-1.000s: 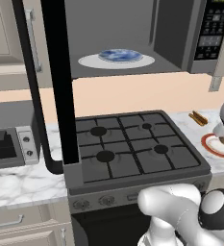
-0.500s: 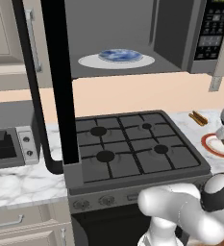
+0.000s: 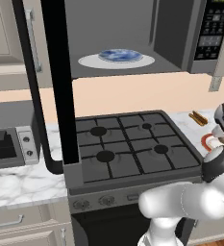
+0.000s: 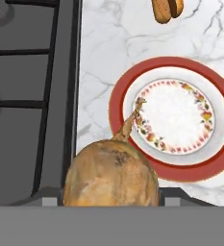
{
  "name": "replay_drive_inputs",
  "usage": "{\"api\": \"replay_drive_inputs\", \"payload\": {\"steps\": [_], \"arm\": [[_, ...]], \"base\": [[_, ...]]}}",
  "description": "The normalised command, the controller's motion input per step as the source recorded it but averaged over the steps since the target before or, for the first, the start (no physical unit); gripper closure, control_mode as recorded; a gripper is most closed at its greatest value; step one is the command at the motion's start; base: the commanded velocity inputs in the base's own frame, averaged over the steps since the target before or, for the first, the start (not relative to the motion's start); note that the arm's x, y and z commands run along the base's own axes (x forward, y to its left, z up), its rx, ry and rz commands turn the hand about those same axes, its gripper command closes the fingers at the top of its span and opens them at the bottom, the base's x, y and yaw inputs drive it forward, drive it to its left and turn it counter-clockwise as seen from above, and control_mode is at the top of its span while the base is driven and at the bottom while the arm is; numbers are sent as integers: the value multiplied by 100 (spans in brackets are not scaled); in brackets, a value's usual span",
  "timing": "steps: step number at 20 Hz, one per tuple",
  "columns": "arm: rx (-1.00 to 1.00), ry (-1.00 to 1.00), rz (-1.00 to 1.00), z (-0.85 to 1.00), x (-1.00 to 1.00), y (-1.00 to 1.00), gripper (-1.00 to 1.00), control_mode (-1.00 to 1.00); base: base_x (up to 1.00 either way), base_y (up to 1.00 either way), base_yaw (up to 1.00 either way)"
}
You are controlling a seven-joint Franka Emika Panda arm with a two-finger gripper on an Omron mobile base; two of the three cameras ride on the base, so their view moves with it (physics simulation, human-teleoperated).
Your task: Pick the onion from the microwave and place it on plate located on the counter.
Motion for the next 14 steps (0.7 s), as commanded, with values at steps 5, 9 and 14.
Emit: {"api": "replay_drive_inputs", "payload": {"steps": [5, 9, 14], "arm": [[0, 4, 0, -34, 34, -45, 100, -100], [0, 10, 0, -17, 19, -48, 100, -100], [0, 12, 0, -4, 16, -42, 100, -100]], "base": [[0, 0, 0], [0, 0, 0], [0, 0, 0]]}}
